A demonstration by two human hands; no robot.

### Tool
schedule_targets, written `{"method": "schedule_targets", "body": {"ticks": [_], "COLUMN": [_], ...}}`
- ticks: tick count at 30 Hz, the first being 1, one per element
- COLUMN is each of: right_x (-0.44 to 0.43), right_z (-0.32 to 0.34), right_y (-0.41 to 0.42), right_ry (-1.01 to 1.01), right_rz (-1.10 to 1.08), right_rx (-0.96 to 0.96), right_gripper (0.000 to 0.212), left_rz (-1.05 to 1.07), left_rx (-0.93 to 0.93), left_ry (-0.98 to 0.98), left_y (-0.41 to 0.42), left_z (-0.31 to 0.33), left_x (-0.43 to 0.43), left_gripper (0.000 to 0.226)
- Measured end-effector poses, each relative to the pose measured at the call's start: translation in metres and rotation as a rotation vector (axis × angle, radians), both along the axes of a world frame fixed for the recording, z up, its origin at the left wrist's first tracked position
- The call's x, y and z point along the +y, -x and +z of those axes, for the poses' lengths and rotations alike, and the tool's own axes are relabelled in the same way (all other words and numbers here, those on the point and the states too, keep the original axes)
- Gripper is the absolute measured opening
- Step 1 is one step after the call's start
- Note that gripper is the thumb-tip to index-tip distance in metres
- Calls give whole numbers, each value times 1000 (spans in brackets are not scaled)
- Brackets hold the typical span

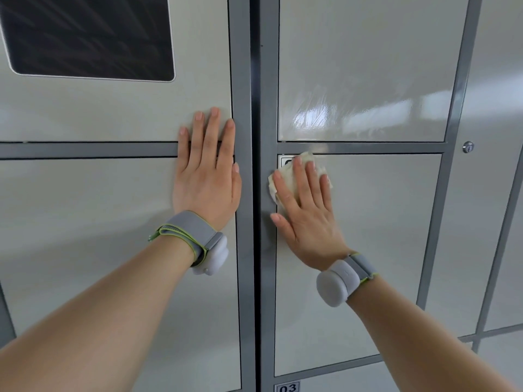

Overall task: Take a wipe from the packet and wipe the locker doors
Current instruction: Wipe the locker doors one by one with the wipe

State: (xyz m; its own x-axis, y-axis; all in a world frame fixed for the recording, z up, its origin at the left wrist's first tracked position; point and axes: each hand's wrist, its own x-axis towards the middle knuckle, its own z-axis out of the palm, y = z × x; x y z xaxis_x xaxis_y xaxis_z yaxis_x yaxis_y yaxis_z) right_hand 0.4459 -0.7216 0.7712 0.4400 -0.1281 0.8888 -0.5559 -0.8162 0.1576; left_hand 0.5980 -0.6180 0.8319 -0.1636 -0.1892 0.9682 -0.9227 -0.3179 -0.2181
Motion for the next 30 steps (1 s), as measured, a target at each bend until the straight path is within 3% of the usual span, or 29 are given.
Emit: {"method": "schedule_targets", "body": {"ticks": [9,18,26,30], "right_x": [8,8,5,5], "right_z": [25,-21,16,-8], "right_y": [-13,-4,-6,-1], "right_ry": [-85,-22,-96,-89], "right_rz": [16,15,13,25], "right_rx": [-87,41,-52,10], "right_gripper": [68,62,69,67], "left_rz": [9,13,20,25], "left_rx": [0,-2,-2,-2], "left_ry": [5,7,2,-9], "left_y": [0,0,0,0], "left_z": [0,0,0,0], "left_x": [1,0,-1,0], "left_gripper": [56,56,55,55]}}
